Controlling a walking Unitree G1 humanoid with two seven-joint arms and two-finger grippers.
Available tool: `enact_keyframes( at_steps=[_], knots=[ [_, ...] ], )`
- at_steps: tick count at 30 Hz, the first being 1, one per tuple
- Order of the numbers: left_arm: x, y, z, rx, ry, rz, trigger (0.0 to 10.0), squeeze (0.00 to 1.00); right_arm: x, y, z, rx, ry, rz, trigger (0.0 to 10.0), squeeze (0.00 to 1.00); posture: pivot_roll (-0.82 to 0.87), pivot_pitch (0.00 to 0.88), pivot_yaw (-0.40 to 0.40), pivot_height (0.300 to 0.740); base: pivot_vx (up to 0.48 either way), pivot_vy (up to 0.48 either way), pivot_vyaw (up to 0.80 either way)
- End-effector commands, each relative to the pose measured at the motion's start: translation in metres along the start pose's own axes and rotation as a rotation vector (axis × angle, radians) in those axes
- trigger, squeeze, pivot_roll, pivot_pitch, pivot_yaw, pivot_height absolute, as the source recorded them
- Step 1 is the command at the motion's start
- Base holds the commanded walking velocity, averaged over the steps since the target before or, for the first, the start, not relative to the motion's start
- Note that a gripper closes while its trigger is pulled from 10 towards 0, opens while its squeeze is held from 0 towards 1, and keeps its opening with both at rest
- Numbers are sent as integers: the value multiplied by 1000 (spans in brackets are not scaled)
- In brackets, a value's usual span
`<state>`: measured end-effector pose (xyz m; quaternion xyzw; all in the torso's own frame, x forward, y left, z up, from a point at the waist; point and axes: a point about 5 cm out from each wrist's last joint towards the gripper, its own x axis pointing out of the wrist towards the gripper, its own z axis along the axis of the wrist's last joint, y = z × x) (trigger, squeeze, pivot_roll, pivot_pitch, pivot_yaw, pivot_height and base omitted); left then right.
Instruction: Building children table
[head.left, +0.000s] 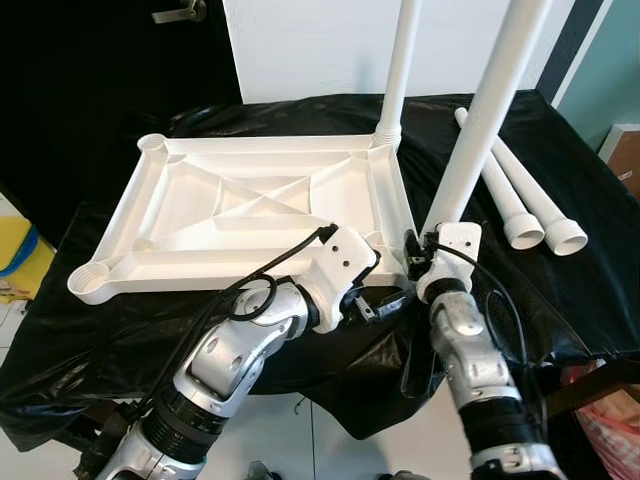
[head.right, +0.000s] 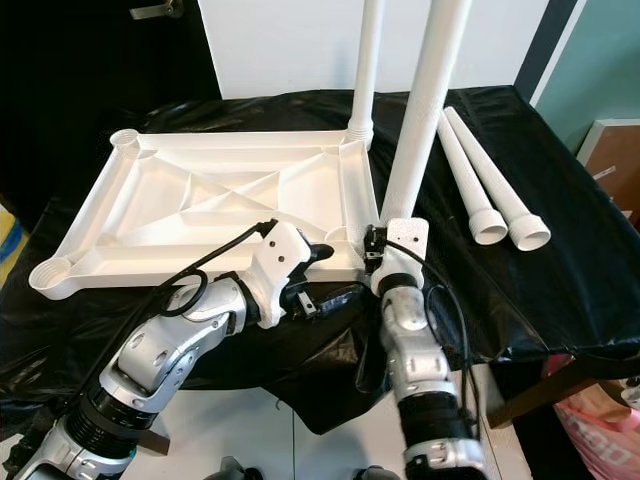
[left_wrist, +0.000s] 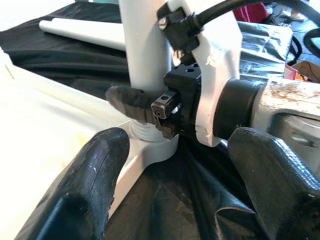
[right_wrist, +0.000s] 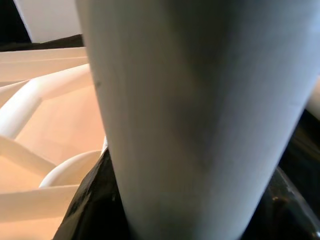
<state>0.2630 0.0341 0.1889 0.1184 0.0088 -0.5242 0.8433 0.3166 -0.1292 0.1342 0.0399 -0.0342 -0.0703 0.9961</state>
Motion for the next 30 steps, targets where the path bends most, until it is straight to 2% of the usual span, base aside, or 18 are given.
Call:
enact_keyframes(
  at_steps=[1, 13, 14, 16, 17, 21, 25, 29, 30],
  knots=[
    [1, -5, -1, 8, 4, -37, 10000, 0, -7, -6, -21, 26, 105, -41, 10000, 0, -101, 84, 9, 740, 0, 0, 0],
    [1, -5, -1, 12, 7, -41, 10000, 0, -13, 3, -19, 14, 96, 12, 10000, 0, -102, 75, 14, 740, 0, 0, 0],
    [1, -5, -1, 13, 7, -42, 10000, 0, -13, 3, -17, 10, 79, 23, 10000, 749, -101, 74, 14, 740, 0, 0, 0],
    [1, -5, -1, 13, 7, -42, 10000, 0, -13, 3, -17, 10, 79, 23, 10000, 749, -101, 74, 14, 740, 0, 0, 0],
    [1, -5, -1, 13, 7, -42, 10000, 0, -13, 2, -14, 24, 62, 55, 10000, 1000, -101, 73, 15, 740, 0, 0, 0],
    [0, -5, -1, 14, 7, -42, 10000, 0, -13, 0, -8, 43, 28, 109, 10000, 1000, -105, 73, 17, 740, 0, 0, 0],
    [1, -5, -1, 14, 8, -45, 10000, 0, -11, -7, -1, 20, -20, 157, 10000, 1000, -109, 74, 20, 740, 0, 0, 0],
    [1, -4, -1, 15, 7, -47, 10000, 0, -6, -21, 3, 2, -24, 268, 10000, 1000, -113, 78, 22, 740, 0, 0, 0],
    [2, -4, -1, 15, 7, -47, 10000, 0, -4, -26, 5, -24, -30, 309, 10000, 271, -115, 79, 22, 740, 0, 0, 0]
  ],
)
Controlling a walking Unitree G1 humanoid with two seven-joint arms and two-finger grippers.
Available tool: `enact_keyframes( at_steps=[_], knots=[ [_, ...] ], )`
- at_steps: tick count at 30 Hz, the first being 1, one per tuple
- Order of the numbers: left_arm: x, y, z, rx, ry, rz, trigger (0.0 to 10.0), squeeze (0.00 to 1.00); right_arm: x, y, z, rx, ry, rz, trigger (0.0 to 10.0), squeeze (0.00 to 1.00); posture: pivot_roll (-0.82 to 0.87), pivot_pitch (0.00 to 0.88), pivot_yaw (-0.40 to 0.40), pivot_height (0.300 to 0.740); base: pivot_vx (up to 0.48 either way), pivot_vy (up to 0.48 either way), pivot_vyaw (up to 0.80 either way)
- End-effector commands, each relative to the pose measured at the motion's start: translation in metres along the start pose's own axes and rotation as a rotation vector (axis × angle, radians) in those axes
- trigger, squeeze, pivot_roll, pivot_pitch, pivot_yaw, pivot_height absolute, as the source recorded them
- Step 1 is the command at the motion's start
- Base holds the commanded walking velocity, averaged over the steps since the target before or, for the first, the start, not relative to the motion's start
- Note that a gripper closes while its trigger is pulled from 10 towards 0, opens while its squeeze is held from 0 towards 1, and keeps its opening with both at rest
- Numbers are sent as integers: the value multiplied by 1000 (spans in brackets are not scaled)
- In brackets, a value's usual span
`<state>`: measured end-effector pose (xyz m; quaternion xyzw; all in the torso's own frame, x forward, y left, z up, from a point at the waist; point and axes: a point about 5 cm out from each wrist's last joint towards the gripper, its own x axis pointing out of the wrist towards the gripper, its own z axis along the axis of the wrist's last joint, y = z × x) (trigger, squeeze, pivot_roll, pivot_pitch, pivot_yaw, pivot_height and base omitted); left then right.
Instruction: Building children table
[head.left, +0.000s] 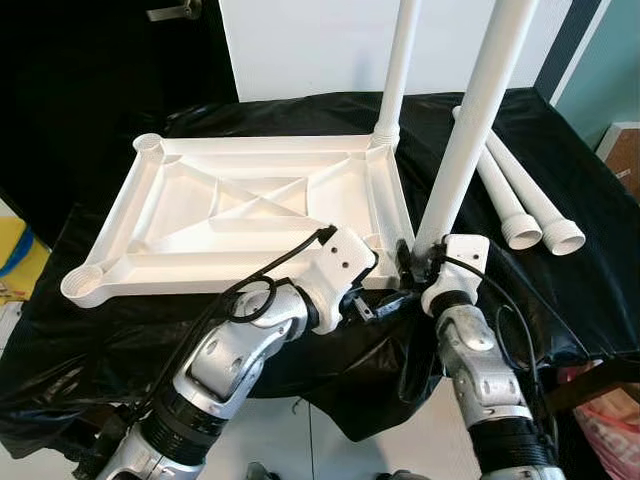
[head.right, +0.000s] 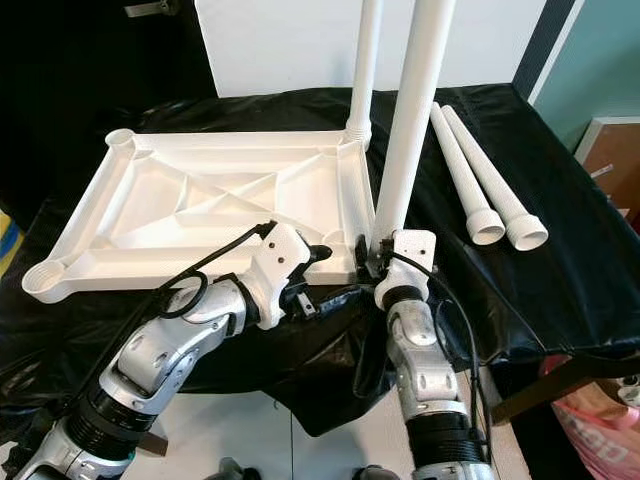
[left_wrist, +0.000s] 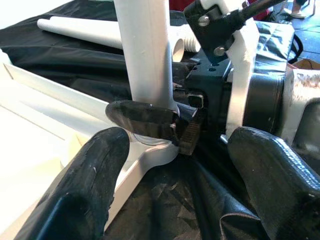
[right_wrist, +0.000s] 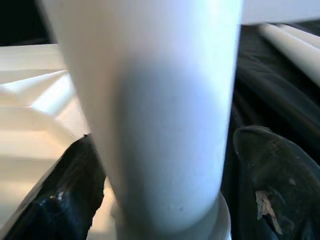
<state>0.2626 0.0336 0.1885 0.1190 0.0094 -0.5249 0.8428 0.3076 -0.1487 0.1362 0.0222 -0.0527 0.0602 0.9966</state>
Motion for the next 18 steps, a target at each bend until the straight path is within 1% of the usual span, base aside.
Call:
enact_keyframes(
  at_steps=[1, 3, 4, 5, 6, 8, 11, 12, 14, 15, 18],
  knots=[
    [1, -3, 0, 14, 5, -45, 10000, 0, 1, -6, 1, 1, -1, 46, 10000, 271, -115, 79, 22, 740, 0, 0, 0],
    [1, -3, 0, 14, 5, -45, 10000, 0, 2, -11, 2, -27, -3, 86, 10000, 271, -115, 79, 22, 740, 0, 0, 0],
    [1, -3, 0, 14, 5, -45, 10000, 0, 2, -11, 2, -27, -3, 86, 10000, 271, -115, 79, 22, 740, 0, 0, 0],
    [1, -3, 0, 14, 6, -46, 10000, 0, 5, -13, 4, -45, 0, 142, 10000, 0, -114, 80, 22, 740, 0, 0, 0],
    [1, -3, 0, 14, 6, -46, 10000, 0, 6, -14, 4, -55, 2, 181, 10000, 0, -114, 80, 22, 740, 0, 0, 0],
    [1, -3, -2, 14, 11, -48, 10000, 0, 12, -15, 6, -109, 11, 310, 10000, 0, -115, 82, 25, 740, 0, 0, 0],
    [1, -3, -2, 14, 12, -47, 10000, 0, 13, -15, 6, -122, 13, 337, 10000, 0, -115, 82, 26, 740, 0, 0, 0],
    [1, -2, -2, 15, 12, -47, 10000, 0, 15, -15, 6, -137, 20, 373, 10000, 0, -114, 83, 28, 740, 0, 0, 0],
    [1, -2, -2, 15, 12, -47, 10000, 0, 15, -15, 6, -137, 20, 373, 10000, 0, -114, 83, 28, 740, 0, 0, 0],
    [2, -1, -1, 16, 12, -46, 10000, 0, 21, -17, 4, -180, 40, 428, 10000, 0, -110, 86, 28, 740, 0, 0, 0],
    [2, -1, -1, 16, 12, -44, 10000, 0, 23, -18, 3, -197, 53, 458, 10000, 0, -109, 86, 28, 740, 0, 0, 0]
  ],
)
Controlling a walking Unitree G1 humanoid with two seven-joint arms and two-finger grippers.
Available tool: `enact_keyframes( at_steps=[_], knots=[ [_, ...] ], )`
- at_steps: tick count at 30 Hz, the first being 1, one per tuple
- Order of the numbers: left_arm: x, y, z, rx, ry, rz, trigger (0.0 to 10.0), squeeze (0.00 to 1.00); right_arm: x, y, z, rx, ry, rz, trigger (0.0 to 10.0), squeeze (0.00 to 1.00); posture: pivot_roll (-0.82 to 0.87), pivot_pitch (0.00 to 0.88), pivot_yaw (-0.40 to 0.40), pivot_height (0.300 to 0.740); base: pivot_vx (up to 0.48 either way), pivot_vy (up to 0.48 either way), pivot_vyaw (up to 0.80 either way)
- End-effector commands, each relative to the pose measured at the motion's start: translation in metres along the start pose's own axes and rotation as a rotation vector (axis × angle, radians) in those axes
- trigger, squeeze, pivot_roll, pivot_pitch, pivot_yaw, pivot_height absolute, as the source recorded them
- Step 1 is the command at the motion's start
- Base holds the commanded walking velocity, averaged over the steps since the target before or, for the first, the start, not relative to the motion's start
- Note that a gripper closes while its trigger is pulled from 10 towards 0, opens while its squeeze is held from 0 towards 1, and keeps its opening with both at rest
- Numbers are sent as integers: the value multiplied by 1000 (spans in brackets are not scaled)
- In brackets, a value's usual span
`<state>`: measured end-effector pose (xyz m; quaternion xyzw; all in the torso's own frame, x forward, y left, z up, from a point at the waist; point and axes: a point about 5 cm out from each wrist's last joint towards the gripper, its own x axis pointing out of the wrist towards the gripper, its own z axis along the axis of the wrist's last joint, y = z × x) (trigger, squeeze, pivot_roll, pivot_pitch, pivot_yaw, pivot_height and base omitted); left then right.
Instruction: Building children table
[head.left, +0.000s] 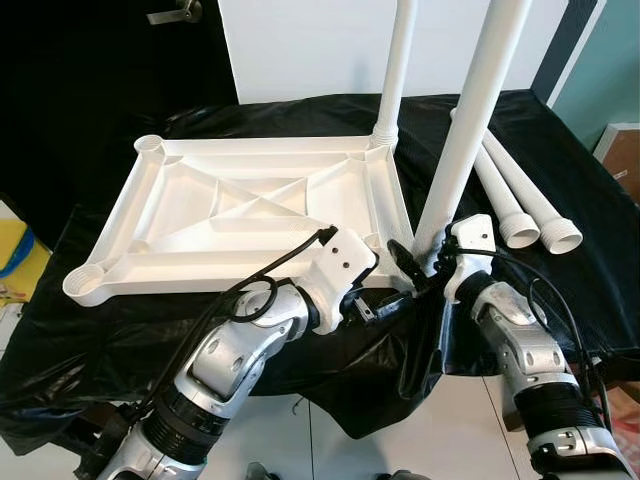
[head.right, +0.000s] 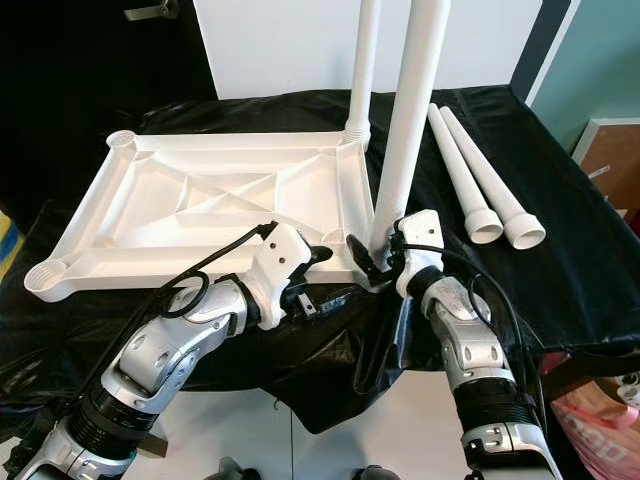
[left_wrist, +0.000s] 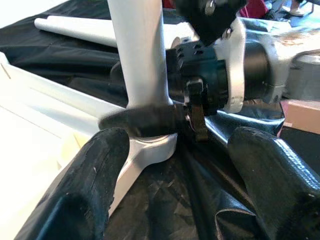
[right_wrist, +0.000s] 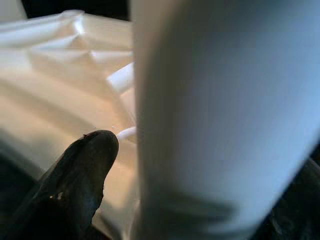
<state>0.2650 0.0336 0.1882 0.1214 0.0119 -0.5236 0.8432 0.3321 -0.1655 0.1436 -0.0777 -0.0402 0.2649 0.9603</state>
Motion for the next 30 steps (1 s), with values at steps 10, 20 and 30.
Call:
enact_keyframes(
  at_steps=[10, 20, 30],
  knots=[
    [-1, -2, -1, 11, 8, -36, 10000, 0, 1, -5, -11, -19, 51, 53, 0, 0, -97, 93, 26, 740, 0, 0, 0],
    [-2, -3, -1, 11, 7, -36, 10000, 0, -2, -2, -22, 21, 63, 53, 1882, 0, -105, 95, 27, 740, 0, 0, 0],
    [1, -5, -3, 12, 11, -34, 10000, 0, -2, 1, -30, 111, 117, -212, 10000, 0, -115, 101, 18, 740, 0, 0, 0]
  ],
)
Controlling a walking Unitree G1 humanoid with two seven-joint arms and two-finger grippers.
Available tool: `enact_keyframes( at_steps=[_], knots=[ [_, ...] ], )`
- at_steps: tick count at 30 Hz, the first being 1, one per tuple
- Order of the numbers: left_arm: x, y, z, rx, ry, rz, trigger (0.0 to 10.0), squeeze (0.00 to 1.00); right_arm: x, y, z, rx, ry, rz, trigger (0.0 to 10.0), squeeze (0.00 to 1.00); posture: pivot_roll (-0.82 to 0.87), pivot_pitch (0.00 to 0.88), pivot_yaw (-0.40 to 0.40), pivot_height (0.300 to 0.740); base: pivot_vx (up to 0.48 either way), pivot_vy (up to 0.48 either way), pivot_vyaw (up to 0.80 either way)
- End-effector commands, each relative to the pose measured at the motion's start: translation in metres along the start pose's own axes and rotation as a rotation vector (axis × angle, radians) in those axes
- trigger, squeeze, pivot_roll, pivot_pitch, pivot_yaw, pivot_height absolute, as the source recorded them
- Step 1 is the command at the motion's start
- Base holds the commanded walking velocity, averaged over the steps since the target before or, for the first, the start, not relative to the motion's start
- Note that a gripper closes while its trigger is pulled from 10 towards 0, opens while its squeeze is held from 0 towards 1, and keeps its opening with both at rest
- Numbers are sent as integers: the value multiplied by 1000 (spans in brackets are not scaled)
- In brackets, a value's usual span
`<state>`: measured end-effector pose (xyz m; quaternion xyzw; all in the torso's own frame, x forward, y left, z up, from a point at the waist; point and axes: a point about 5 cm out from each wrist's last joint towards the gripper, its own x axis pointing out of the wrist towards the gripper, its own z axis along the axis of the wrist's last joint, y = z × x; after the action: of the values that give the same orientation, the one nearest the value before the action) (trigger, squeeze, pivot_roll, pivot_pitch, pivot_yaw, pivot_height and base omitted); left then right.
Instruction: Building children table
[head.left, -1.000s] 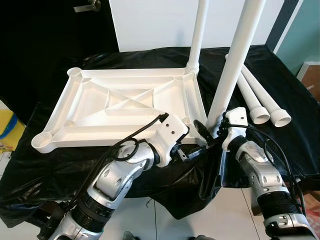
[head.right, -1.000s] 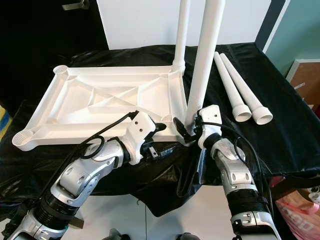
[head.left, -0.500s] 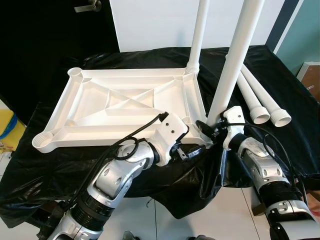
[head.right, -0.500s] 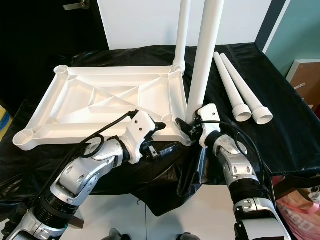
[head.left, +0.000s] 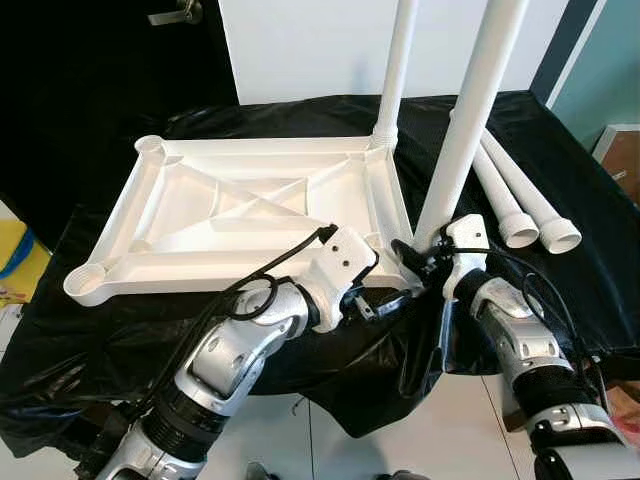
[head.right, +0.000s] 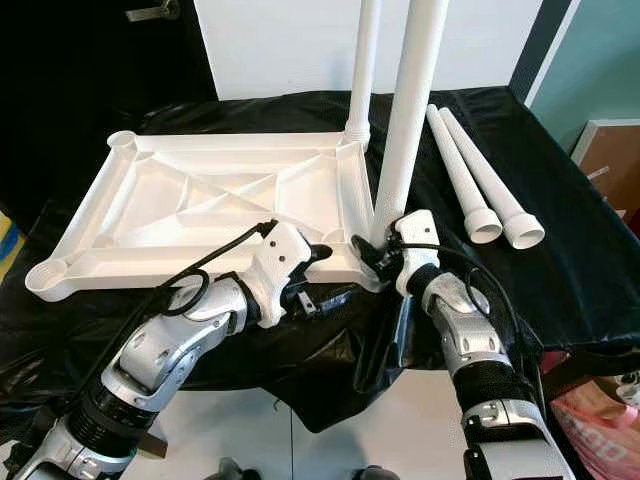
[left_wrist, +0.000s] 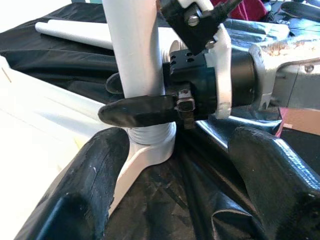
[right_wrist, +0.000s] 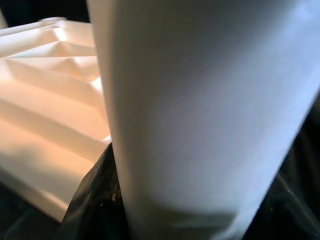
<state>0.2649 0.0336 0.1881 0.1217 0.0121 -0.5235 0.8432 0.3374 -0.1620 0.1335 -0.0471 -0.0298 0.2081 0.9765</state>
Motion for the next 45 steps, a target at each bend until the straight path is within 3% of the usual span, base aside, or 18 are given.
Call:
enact_keyframes(
  at_steps=[1, 9, 19, 23, 25, 38, 39, 45],
  knots=[
    [1, -5, -3, 15, 14, -34, 10000, 0, -8, -3, -21, 57, 106, -122, 10000, 0, -115, 101, 18, 740, 0, 0, 0],
    [2, -7, -8, -8, 12, -33, 10000, 0, -13, 7, -21, 110, 94, -261, 10000, 0, -125, 108, 20, 740, 0, 0, 0],
    [4, -9, -24, -34, 23, -26, 10000, 0, -28, 30, -24, 180, 91, -615, 10000, 0, -136, 104, 27, 740, 0, 0, 0],
    [3, -7, -27, -30, 13, -15, 10000, 0, -26, 42, -18, 209, 61, -561, 10000, 0, -137, 101, 33, 740, 0, 0, 0],
    [3, -5, -27, 20, 8, 8, 10000, 0, -26, 43, -15, 205, 41, -553, 10000, 0, -133, 98, 35, 740, 0, 0, 0],
    [0, -6, -32, 38, 5, 14, 10000, 0, -31, 36, -9, 160, 17, -527, 10000, 0, -129, 95, 55, 740, 0, 0, 0],
    [0, -6, -33, 42, 6, 9, 10000, 0, -33, 33, -9, 160, 5, -513, 10000, 1000, -131, 93, 59, 740, 0, 0, 0],
    [3, -4, -30, 59, -7, -9, 10000, 0, -35, 26, -1, 146, -47, -445, 10000, 1000, -156, 86, 65, 740, 0, 0, 0]
  ],
)
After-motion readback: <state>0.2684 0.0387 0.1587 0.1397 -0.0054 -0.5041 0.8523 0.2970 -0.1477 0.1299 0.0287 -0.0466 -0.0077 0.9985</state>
